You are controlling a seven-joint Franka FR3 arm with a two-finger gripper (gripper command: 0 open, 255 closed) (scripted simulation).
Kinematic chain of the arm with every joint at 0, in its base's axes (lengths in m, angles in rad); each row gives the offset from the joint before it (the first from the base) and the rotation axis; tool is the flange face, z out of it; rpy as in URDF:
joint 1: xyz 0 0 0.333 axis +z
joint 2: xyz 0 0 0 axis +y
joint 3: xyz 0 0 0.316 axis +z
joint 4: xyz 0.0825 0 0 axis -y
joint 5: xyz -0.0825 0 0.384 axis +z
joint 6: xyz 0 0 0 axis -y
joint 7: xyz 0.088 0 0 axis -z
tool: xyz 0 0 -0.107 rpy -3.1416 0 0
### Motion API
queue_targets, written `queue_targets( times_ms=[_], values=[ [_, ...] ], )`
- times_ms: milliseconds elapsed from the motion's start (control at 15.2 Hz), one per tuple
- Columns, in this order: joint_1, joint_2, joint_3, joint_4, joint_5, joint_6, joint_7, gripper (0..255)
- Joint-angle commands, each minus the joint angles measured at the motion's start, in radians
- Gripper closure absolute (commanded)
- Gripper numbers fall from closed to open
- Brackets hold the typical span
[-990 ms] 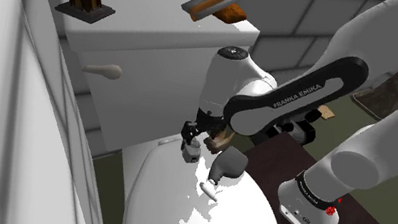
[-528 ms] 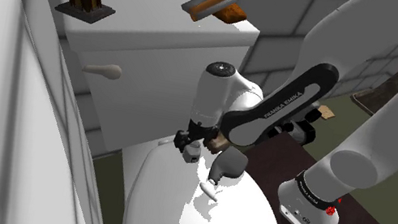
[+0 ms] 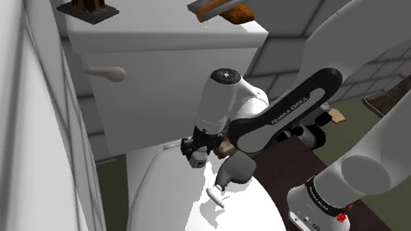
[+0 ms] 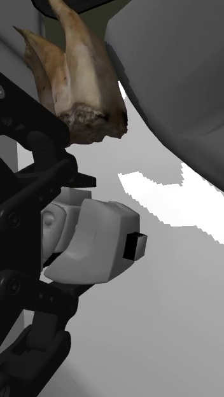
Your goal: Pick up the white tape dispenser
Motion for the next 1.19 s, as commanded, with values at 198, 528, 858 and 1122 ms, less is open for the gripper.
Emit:
queue_targets(
  times_ms=[198, 528, 858, 1122],
  values=[
    [0.0, 0.001, 0.001, 0.0, 0.0, 0.0, 0.0, 255],
    [-0.022, -0.077, 0.04, -0.004, 0.118, -0.054, -0.087, 255],
    [-0.018, -0.172, 0.054, 0.003, 0.24, -0.131, -0.174, 255],
    [-0.004, -0.241, 0.046, 0.013, 0.309, -0.197, -0.225, 255]
  ],
)
